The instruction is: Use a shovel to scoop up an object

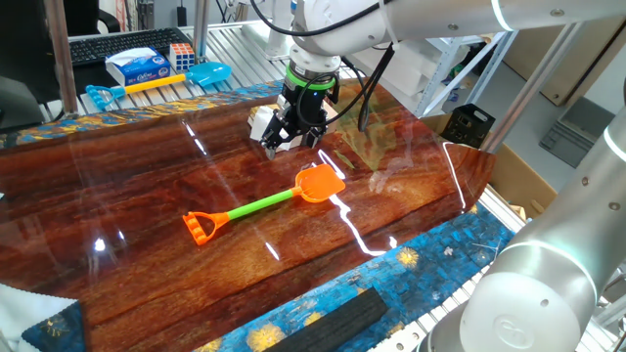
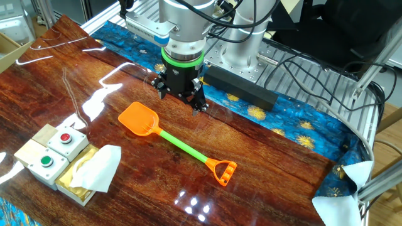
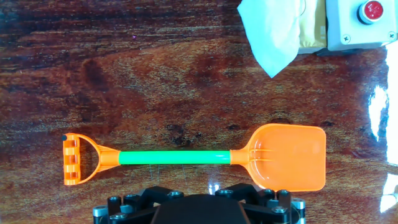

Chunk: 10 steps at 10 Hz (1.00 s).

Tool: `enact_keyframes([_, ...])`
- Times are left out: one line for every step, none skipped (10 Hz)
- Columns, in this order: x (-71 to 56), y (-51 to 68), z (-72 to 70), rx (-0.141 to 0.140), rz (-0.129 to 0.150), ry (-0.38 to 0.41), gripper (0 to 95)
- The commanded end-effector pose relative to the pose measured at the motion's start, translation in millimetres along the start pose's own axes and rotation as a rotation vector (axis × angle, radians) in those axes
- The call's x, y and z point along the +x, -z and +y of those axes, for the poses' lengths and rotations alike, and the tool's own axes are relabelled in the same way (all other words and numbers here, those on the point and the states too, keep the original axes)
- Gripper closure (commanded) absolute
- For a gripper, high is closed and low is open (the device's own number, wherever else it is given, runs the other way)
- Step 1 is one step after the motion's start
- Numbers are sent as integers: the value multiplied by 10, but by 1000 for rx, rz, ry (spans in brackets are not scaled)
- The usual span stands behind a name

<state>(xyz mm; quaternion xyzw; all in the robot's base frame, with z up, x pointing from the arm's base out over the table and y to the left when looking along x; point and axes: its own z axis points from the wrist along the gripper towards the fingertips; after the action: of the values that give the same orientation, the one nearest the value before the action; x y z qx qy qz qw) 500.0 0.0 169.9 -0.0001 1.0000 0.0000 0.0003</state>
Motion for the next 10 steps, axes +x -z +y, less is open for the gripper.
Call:
enact_keyframes([1, 1, 0, -11, -49, -122, 950])
enact_keyframes([2, 1, 1, -12, -49, -128, 950])
enact_keyframes([2, 1, 1, -13, -49, -129, 950])
enact_keyframes([2, 1, 1, -13, -50, -131, 950])
enact_keyframes([2, 1, 1, -12, -48, -131, 950])
enact_keyframes([2, 1, 1, -12, -48, -131, 950])
enact_keyframes([2, 1, 1, -11, -49, -131, 950])
enact_keyframes([2, 1, 2, -11, -47, -133, 950])
enact_keyframes([3, 0, 2, -11, -46, -134, 950])
enact_keyframes([3, 1, 2, -11, -46, -138, 950])
